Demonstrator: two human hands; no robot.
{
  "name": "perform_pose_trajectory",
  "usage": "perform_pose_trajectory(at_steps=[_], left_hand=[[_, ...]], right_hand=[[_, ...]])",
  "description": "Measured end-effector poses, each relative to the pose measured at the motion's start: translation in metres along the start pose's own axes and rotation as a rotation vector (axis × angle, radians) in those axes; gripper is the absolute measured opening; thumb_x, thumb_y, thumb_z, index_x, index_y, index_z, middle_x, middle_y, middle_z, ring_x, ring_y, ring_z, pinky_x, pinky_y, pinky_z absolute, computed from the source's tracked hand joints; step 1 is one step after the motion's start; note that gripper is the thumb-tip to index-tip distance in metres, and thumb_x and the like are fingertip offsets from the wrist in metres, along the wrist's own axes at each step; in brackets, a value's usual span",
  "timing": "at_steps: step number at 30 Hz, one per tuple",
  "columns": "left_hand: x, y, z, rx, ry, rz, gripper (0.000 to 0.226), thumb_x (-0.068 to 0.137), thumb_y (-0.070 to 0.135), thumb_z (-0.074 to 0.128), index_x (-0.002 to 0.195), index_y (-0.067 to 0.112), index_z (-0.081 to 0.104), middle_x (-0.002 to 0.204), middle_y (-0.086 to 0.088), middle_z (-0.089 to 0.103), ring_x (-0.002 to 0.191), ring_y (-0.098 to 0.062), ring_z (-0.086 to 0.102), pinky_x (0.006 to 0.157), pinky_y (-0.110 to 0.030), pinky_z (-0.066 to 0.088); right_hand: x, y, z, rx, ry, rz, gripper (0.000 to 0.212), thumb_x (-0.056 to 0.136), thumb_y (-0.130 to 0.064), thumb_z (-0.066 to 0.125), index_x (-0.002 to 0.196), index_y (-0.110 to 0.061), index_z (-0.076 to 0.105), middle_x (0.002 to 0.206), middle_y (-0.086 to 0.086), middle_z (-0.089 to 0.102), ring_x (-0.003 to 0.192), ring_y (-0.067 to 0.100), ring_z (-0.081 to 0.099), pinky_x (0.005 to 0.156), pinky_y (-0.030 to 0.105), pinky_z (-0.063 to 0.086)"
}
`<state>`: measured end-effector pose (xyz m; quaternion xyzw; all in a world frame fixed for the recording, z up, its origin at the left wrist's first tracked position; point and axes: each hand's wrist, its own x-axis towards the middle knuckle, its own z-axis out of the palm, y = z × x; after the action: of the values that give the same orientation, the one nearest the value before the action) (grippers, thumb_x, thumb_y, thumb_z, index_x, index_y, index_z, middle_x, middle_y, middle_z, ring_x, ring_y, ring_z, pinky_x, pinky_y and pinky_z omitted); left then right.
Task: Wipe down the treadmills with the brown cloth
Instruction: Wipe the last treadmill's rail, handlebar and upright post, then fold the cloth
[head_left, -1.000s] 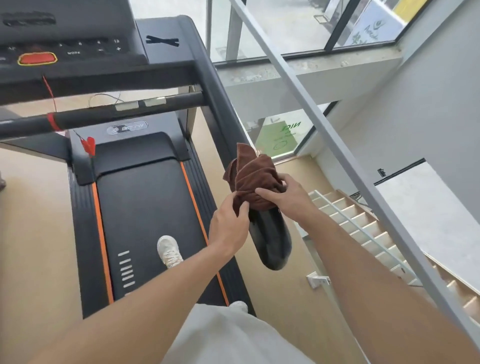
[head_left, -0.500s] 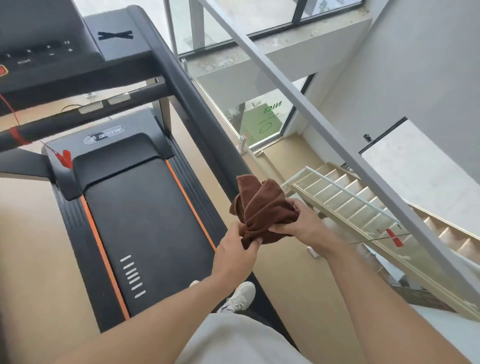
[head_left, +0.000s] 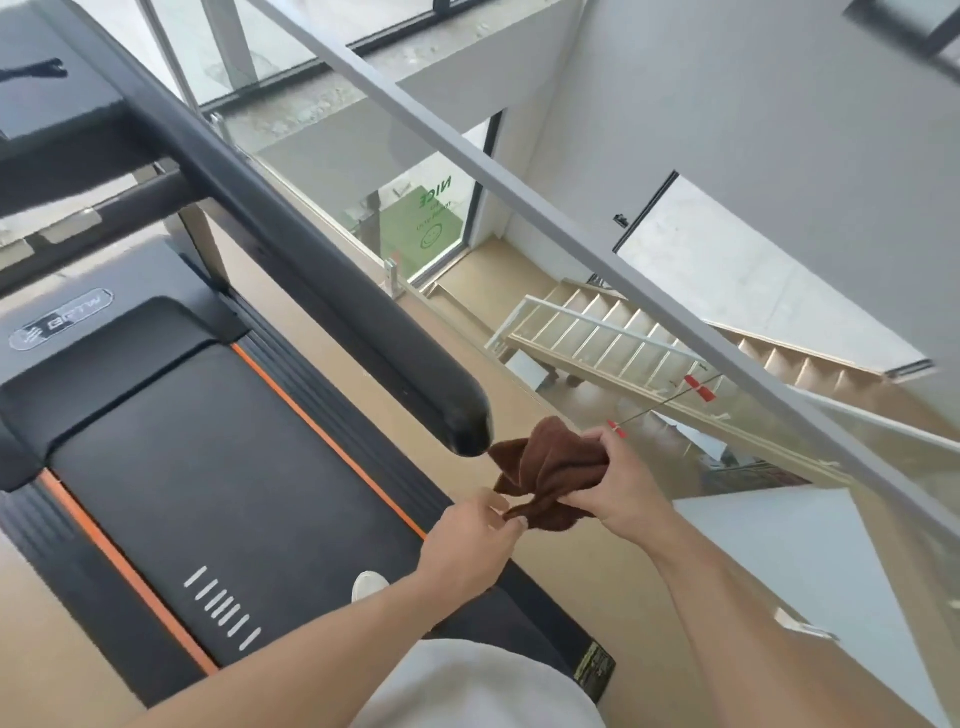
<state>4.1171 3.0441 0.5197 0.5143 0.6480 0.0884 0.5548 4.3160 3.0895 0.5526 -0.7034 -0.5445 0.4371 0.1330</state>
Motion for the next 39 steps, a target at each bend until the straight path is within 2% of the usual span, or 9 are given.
perform_pose_trajectory(at_steps=[4, 8, 10, 16, 23, 27, 30, 34, 39], left_hand=[[0.003, 0.034, 0.001, -0.226, 0.006, 0.101, 0.053, 0.096, 0.060, 0.056, 0.140, 0.032, 0.046, 0.122, 0.014, 0.063, 0.106, -0.004, 0.062, 0.093, -0.031, 0.053], [0.024, 0.075, 0.005, -0.504, -0.060, 0.071, 0.056, 0.091, 0.058, 0.064, 0.135, 0.027, 0.051, 0.122, 0.010, 0.064, 0.106, -0.010, 0.065, 0.082, -0.023, 0.056], [0.039, 0.089, 0.010, -0.485, 0.027, 0.040, 0.041, 0.089, 0.052, 0.069, 0.119, 0.026, 0.063, 0.107, 0.006, 0.071, 0.096, -0.010, 0.068, 0.081, -0.028, 0.057], [0.069, 0.132, 0.032, -0.485, 0.248, 0.141, 0.005, 0.091, 0.033, 0.074, 0.094, 0.030, 0.070, 0.091, 0.006, 0.072, 0.083, -0.005, 0.067, 0.061, -0.006, 0.047], [0.087, 0.187, 0.046, -0.526, 0.306, 0.136, 0.013, 0.087, 0.020, 0.080, 0.087, 0.032, 0.074, 0.087, 0.005, 0.077, 0.085, -0.011, 0.069, 0.061, -0.007, 0.048], [0.092, 0.208, 0.039, -0.553, 0.336, 0.135, 0.009, 0.088, 0.021, 0.079, 0.094, 0.026, 0.076, 0.091, 0.003, 0.077, 0.087, -0.010, 0.070, 0.060, -0.008, 0.050], [0.096, 0.218, 0.025, -0.563, 0.376, 0.143, 0.017, 0.088, 0.023, 0.079, 0.104, 0.018, 0.077, 0.094, -0.001, 0.077, 0.085, -0.011, 0.070, 0.060, -0.010, 0.051], [0.109, 0.218, -0.009, -0.485, 0.458, 0.137, 0.017, 0.080, 0.029, 0.086, 0.091, 0.026, 0.073, 0.088, 0.000, 0.074, 0.083, -0.015, 0.069, 0.059, -0.013, 0.052], [0.127, 0.204, -0.058, -0.249, 0.436, 0.180, 0.021, 0.078, 0.027, 0.087, 0.085, 0.026, 0.067, 0.083, 0.000, 0.070, 0.076, -0.014, 0.065, 0.062, -0.018, 0.053]], right_hand=[[-0.017, 0.010, -0.009, 0.007, 0.026, 0.011, 0.062, 0.060, -0.019, 0.092, 0.105, -0.038, 0.055, 0.098, -0.015, 0.067, 0.097, 0.011, 0.068, 0.083, 0.035, 0.058], [-0.024, 0.014, -0.026, 0.040, -0.012, -0.046, 0.062, 0.064, -0.010, 0.092, 0.107, -0.038, 0.058, 0.097, -0.021, 0.069, 0.097, 0.005, 0.068, 0.086, 0.036, 0.059], [-0.021, 0.017, -0.035, 0.050, -0.043, -0.039, 0.063, 0.065, -0.008, 0.093, 0.112, -0.034, 0.060, 0.099, -0.017, 0.071, 0.095, 0.002, 0.067, 0.087, 0.033, 0.059], [0.014, 0.045, -0.067, 0.150, -0.053, 0.051, 0.069, 0.061, -0.013, 0.094, 0.112, -0.042, 0.059, 0.103, -0.017, 0.071, 0.092, -0.003, 0.068, 0.074, 0.016, 0.055], [0.065, 0.077, -0.102, -0.118, -0.059, 0.044, 0.030, 0.074, -0.027, 0.084, 0.098, -0.026, 0.067, 0.083, -0.009, 0.069, 0.077, 0.011, 0.065, 0.062, 0.024, 0.047], [0.090, 0.078, -0.120, -0.352, -0.062, -0.085, 0.024, 0.079, -0.031, 0.075, 0.102, -0.026, 0.071, 0.089, -0.005, 0.071, 0.085, 0.021, 0.065, 0.071, 0.035, 0.055], [0.107, 0.078, -0.124, -0.273, -0.093, -0.122, 0.018, 0.088, -0.033, 0.070, 0.105, -0.028, 0.071, 0.098, -0.008, 0.071, 0.093, 0.018, 0.061, 0.078, 0.035, 0.051], [0.124, 0.069, -0.117, -0.081, -0.116, -0.042, 0.010, 0.099, -0.028, 0.057, 0.101, -0.018, 0.059, 0.091, -0.003, 0.066, 0.083, 0.017, 0.060, 0.070, 0.034, 0.047], [0.147, 0.044, -0.125, -0.043, -0.105, -0.169, 0.015, 0.085, -0.015, 0.063, 0.073, -0.021, 0.057, 0.081, -0.002, 0.064, 0.080, 0.026, 0.062, 0.068, 0.045, 0.053]])
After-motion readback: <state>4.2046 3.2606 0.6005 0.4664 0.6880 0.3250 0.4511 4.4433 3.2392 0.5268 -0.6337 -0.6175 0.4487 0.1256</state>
